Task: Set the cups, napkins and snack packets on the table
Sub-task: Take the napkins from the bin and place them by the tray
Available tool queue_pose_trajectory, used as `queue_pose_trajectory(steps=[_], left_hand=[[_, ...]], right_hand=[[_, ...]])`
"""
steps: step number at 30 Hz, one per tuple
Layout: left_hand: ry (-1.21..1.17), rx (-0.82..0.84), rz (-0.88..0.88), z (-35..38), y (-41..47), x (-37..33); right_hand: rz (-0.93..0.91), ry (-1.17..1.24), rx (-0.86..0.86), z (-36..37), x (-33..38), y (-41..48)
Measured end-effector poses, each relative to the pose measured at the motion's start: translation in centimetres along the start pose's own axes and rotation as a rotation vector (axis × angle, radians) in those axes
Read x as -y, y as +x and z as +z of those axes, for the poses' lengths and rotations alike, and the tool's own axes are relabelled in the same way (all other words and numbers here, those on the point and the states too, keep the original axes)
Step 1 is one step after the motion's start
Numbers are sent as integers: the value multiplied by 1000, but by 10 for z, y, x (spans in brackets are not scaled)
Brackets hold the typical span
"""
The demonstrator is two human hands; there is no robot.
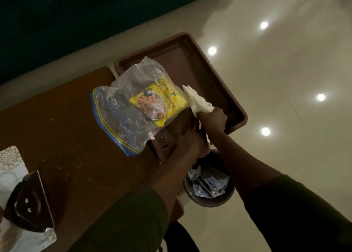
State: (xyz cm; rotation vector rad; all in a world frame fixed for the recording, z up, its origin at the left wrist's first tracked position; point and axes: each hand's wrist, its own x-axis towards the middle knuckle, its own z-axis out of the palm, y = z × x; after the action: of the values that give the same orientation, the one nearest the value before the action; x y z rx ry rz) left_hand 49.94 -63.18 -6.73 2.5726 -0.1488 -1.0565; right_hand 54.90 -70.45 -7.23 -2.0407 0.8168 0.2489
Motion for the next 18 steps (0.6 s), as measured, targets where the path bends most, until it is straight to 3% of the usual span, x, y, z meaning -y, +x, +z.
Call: queue_pose_trajectory(steps=[3,6,8,11,13,15,18], left_hand=[[48,-27,161,6,4,6],[-91,-30,104,7,9,9],[-327,-100,134,3,4,8],[-783,-468,104,-6,-17,12],[-1105,-570,25,-21,-34,15],[-1353,-581,-49,-42,-43,22],[-1676,-416,-94,-80,-56,41]], right_hand=[[-153,-56,14,-9,1,2],[-165,-27,50,-22,0,-1],[-144,40,22,-33,0,-8],[-203,129,-72,-48,8,-22],[-255,155,-107,-53,22,-34],[-308,213,-100,-49,40,-50],[-356,331,52,-31,68,-81]])
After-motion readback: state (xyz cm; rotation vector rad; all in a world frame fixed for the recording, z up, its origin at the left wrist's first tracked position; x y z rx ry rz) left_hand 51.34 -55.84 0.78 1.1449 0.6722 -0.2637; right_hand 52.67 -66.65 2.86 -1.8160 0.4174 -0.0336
